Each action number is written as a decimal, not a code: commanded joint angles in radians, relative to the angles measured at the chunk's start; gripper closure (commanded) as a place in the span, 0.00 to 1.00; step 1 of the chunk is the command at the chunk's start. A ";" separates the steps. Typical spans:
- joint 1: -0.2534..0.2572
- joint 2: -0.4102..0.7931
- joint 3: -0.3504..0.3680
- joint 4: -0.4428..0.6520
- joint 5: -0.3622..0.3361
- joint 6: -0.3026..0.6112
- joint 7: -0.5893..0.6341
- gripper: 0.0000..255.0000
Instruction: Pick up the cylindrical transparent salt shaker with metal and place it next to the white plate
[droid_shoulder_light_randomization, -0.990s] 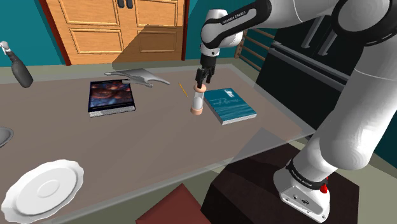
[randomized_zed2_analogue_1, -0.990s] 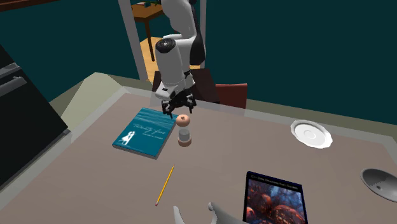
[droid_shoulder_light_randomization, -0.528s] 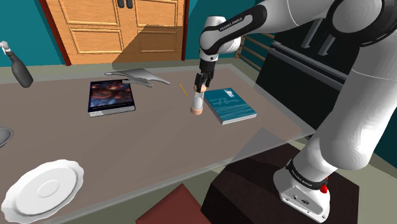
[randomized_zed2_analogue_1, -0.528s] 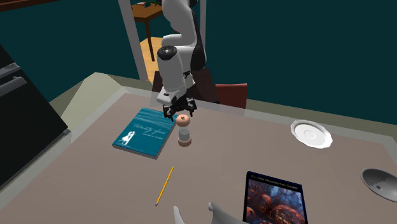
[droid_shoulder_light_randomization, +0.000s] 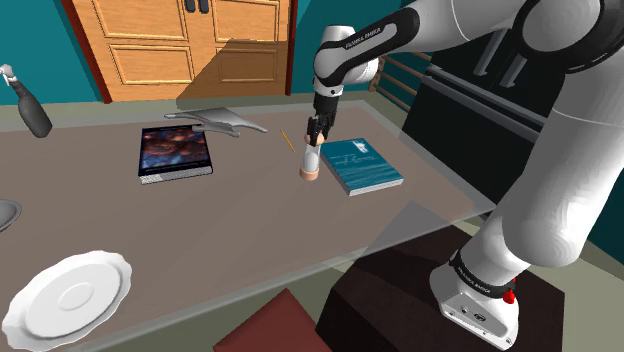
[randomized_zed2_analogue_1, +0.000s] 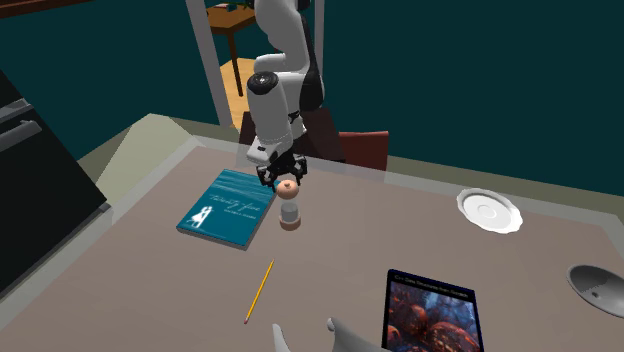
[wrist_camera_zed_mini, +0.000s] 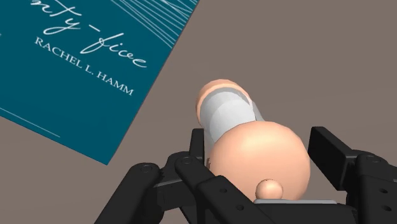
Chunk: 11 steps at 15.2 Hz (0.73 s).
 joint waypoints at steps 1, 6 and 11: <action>0.000 0.000 0.000 0.000 0.000 0.000 0.000 1.00; 0.000 0.000 0.000 0.000 0.000 0.000 0.000 1.00; 0.001 -0.033 -0.002 0.027 -0.009 -0.059 0.009 1.00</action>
